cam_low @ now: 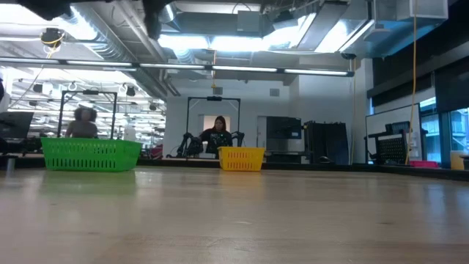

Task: Sort & place blocks by color
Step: Put the light blue block into the blue bin

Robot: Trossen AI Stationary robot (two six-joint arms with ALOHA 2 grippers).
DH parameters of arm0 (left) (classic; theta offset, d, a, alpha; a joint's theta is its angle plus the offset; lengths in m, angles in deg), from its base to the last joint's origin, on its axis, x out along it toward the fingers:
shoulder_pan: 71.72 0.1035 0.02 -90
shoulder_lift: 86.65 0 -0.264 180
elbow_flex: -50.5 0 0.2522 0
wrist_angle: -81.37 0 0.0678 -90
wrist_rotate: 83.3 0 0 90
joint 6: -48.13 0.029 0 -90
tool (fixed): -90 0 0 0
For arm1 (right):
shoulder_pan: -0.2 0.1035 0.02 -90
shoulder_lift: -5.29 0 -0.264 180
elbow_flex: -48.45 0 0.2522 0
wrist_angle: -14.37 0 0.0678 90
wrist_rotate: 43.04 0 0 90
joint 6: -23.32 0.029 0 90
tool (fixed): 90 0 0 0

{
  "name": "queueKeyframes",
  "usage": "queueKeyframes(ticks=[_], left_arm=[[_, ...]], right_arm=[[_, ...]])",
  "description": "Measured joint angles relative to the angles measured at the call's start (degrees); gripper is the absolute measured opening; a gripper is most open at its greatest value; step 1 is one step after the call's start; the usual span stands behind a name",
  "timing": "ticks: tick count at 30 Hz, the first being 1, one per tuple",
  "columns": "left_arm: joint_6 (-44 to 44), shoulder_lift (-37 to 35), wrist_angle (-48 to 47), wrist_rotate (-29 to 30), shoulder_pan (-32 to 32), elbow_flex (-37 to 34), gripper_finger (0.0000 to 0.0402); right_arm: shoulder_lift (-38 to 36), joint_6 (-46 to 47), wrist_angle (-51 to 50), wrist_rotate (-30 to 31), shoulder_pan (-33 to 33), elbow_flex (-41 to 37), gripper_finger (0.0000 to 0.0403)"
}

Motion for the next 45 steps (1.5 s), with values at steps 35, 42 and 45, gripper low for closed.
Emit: queueKeyframes(ticks=[35,42,45], left_arm=[[-11.1,23.8,-0.7,-5.3,2.0,19.7,0.0122],[-12.1,23.8,-0.6,-5.7,3.2,19.6,0.0129],[-11.3,23.8,-0.6,-6.2,3.8,19.6,0.016]], right_arm=[[7.0,-16.5,-0.3,2.0,-0.1,4.5,0.0213],[7.0,-17.7,-0.6,3.6,-0.1,4.5,0.0144],[7.0,-16.3,-0.7,4.8,-0.1,4.6,0.0141]])
